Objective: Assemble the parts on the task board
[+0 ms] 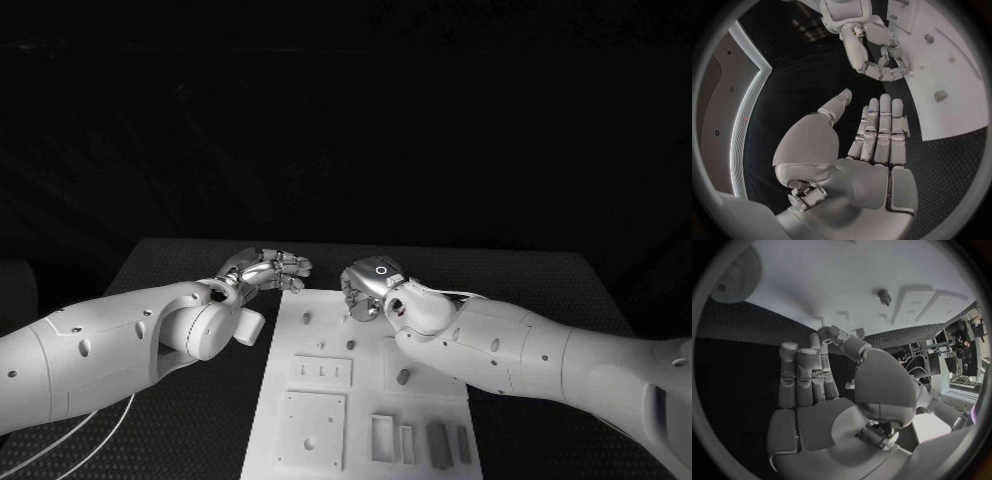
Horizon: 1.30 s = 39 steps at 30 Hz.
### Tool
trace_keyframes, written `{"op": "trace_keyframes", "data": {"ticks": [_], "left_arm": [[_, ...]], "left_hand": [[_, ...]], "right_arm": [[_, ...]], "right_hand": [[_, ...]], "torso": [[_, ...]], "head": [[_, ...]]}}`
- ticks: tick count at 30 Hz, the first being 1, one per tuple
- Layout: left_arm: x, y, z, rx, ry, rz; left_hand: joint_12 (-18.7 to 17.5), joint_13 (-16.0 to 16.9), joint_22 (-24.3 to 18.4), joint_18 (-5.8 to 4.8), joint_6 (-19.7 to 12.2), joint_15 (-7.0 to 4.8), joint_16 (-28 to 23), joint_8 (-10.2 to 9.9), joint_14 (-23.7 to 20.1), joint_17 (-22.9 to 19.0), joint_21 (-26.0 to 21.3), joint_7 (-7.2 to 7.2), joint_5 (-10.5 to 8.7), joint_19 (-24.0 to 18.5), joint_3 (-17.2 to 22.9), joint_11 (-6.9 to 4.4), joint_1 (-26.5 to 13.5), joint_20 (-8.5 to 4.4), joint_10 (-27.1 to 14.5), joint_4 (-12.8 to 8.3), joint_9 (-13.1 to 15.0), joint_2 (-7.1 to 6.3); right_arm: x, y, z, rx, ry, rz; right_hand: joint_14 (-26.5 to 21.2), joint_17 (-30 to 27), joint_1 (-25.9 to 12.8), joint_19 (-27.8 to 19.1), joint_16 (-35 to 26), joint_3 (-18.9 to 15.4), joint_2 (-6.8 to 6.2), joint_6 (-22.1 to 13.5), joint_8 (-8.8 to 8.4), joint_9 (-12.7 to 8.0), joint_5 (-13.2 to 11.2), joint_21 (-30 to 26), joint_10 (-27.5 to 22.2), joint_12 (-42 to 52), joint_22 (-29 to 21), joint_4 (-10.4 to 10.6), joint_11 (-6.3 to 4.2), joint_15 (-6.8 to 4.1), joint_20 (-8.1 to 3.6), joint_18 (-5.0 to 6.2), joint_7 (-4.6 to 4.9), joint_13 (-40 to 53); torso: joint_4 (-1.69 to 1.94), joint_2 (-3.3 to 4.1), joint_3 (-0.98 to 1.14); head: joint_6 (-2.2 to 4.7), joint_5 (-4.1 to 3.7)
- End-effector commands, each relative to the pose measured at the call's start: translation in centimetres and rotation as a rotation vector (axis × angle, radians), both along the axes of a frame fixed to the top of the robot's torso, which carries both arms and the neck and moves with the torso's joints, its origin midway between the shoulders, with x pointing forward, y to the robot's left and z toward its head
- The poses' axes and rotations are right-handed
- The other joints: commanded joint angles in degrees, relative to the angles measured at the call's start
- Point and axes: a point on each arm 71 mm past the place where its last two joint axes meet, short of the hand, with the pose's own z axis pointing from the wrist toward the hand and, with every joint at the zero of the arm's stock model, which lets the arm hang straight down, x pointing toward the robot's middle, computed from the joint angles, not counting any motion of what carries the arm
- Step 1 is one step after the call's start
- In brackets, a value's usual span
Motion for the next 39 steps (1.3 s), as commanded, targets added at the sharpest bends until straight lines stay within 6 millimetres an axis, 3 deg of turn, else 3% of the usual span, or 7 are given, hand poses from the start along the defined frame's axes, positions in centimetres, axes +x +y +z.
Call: {"op": "trace_keyframes", "data": {"ticks": [1,7,14,32,33,35,39], "left_arm": [[-0.03,-0.40,0.34,-0.013,-0.006,-0.018],[-0.03,-0.43,0.63,-0.013,-0.011,-0.020],[-0.01,-0.52,0.87,-0.013,-0.015,-0.024],[0.02,-0.51,1.13,-0.014,-0.018,-0.024],[0.03,-0.52,1.13,-0.014,-0.018,-0.024],[0.04,-0.47,1.13,-0.013,-0.018,-0.023],[0.08,-0.34,1.13,-0.012,-0.019,-0.020]], "left_hand": [[-0.39,0.04,1.41,0.62,0.12,0.08,-0.14,-0.34,-0.38,0.06,0.19,0.14,-0.10,-0.28,0.21,0.11,-0.52,0.10,-0.38,-0.20,0.09,0.04],[-0.41,0.04,1.41,0.63,0.12,0.08,-0.15,-0.35,-0.38,0.09,0.22,0.14,-0.10,-0.30,0.23,0.11,-0.53,0.10,-0.37,-0.22,0.10,0.02],[-0.43,0.05,1.40,0.63,0.13,0.08,-0.16,-0.37,-0.39,0.11,0.26,0.15,-0.11,-0.33,0.25,0.12,-0.54,0.10,-0.36,-0.23,0.12,0.01],[-0.50,0.07,1.40,0.64,0.12,0.09,-0.19,-0.44,-0.38,0.19,0.37,0.21,-0.12,-0.39,0.29,0.17,-0.62,0.12,-0.34,-0.24,0.15,-0.06],[-0.50,0.07,1.40,0.64,0.12,0.10,-0.20,-0.44,-0.39,0.19,0.38,0.21,-0.13,-0.39,0.29,0.17,-0.62,0.12,-0.34,-0.24,0.15,-0.06],[-0.51,0.07,1.40,0.64,0.12,0.10,-0.20,-0.45,-0.39,0.20,0.39,0.21,-0.13,-0.40,0.29,0.18,-0.63,0.12,-0.34,-0.24,0.16,-0.07],[-0.52,0.07,1.39,0.64,0.12,0.10,-0.21,-0.46,-0.39,0.22,0.41,0.22,-0.13,-0.41,0.31,0.18,-0.63,0.12,-0.34,-0.24,0.17,-0.07]], "right_arm": [[0.08,0.02,0.06,-0.006,-0.017,0.001],[0.17,0.18,0.05,-0.008,-0.017,-0.001],[0.32,0.13,-0.02,-0.016,-0.012,-0.005],[0.65,-0.26,-0.47,-0.058,0.024,-0.023],[0.61,-0.26,-0.50,-0.060,0.028,-0.022],[0.49,-0.21,-0.54,-0.063,0.034,-0.017],[0.15,-0.03,-0.52,-0.064,0.033,-0.006]], "right_hand": [[-0.84,-0.07,0.69,0.63,0.25,0.37,0.07,0.37,0.20,0.06,0.18,0.41,0.25,0.13,1.37,0.03,0.06,-1.03,-0.92,3.19,-0.08,0.18],[-0.85,-0.09,0.69,0.60,0.28,0.45,0.05,0.37,0.18,0.08,0.18,0.49,0.26,0.10,1.35,0.05,0.06,-1.04,-0.91,3.19,-0.07,0.22],[-0.86,-0.11,0.68,0.57,0.31,0.53,0.01,0.39,0.16,0.10,0.18,0.58,0.28,0.07,1.34,0.05,0.06,-1.04,-0.90,3.19,-0.08,0.26],[-0.91,-0.19,0.60,0.44,0.38,0.74,-0.03,0.40,0.09,0.17,0.18,0.79,0.29,-0.02,1.30,0.08,0.06,-1.04,-0.84,3.19,-0.08,0.38],[-0.91,-0.19,0.59,0.43,0.38,0.75,-0.03,0.41,0.09,0.17,0.18,0.80,0.30,-0.03,1.30,0.08,0.06,-1.04,-0.84,3.19,-0.08,0.39],[-0.92,-0.20,0.56,0.42,0.39,0.75,-0.03,0.41,0.09,0.18,0.18,0.82,0.30,-0.04,1.30,0.09,0.06,-1.04,-0.83,3.19,-0.08,0.40],[-0.93,-0.21,0.48,0.38,0.41,0.77,-0.02,0.44,0.08,0.20,0.18,0.88,0.33,-0.05,1.29,0.12,0.06,-1.04,-0.79,3.19,-0.08,0.44]], "torso": [[0.30,0.26,-0.19],[0.61,0.50,-0.42],[0.59,0.63,-0.49],[0.34,0.53,-0.47],[0.37,0.51,-0.49],[1.08,0.34,-0.38],[1.07,0.33,-0.35]], "head": [[-0.05,-0.10],[-0.03,-0.24],[-0.20,-0.19],[-0.91,0.14],[-0.96,0.14],[-1.33,-0.56],[-1.35,-0.58]]}}
